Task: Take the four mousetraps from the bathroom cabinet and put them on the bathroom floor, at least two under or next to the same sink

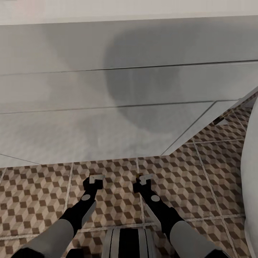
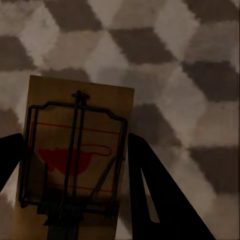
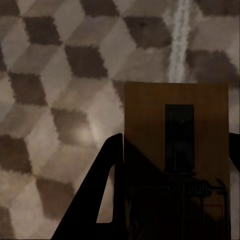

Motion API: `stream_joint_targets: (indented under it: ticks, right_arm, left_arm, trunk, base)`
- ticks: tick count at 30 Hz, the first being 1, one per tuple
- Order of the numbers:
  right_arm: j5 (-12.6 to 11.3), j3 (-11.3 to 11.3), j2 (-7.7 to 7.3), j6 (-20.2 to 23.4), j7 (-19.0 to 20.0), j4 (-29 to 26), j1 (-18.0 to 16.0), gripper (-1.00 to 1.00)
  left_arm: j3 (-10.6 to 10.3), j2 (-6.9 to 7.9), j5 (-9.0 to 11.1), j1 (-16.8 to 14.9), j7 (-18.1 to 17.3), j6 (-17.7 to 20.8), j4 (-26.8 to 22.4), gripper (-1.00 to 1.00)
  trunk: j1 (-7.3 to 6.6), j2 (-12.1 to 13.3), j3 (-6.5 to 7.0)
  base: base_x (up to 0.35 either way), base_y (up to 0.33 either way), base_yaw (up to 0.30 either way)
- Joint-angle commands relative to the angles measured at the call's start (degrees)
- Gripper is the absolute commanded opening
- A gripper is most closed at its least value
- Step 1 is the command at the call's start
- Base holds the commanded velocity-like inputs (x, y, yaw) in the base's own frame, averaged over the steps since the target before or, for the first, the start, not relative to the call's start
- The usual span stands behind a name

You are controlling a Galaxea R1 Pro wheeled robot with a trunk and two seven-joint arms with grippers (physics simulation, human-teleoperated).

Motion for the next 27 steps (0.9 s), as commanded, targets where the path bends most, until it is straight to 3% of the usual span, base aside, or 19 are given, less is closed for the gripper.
stream_joint_targets:
  ticks: [1,5,11,22,27]
  right_arm:
    - [-0.1,0.0,0.03,-0.3,0.1,0.6,-0.3,-1.00]
    - [0.0,0.0,0.71,-4.4,0.2,4.1,-2.0,-1.00]
    - [0.0,0.1,1.01,-7.3,0.5,5.5,-2.7,-1.00]
    - [-0.1,0.1,1.01,-7.2,2.4,7.2,-5.5,-1.00]
    - [0.0,0.1,1.01,-7.2,2.5,7.6,-6.4,-1.00]
  left_arm:
    - [0.0,-0.09,0.3,-0.3,-0.3,0.0,0.6,-1.00]
    - [0.1,-0.31,1.4,-1.3,-1.0,-2.0,2.5,-1.00]
    - [0.0,-0.70,1.7,-1.5,-1.2,-3.7,3.0,-1.00]
    - [0.0,-1.21,1.7,-2.5,-1.1,-3.7,4.9,-1.00]
    - [0.0,-2.53,1.6,-4.0,-1.1,-3.5,7.0,-1.00]
  trunk:
    - [0.00,0.0,0.00]
    - [0.00,0.0,0.00]
    - [0.00,0.0,0.00]
    - [0.00,0.0,0.00]
    - [0.00,0.0,0.00]
  base:
    - [0.000,0.000,0.000]
    - [0.000,0.000,0.000]
    - [0.000,0.000,0.000]
    - [0.000,0.000,0.000]
    - [0.000,0.000,0.000]
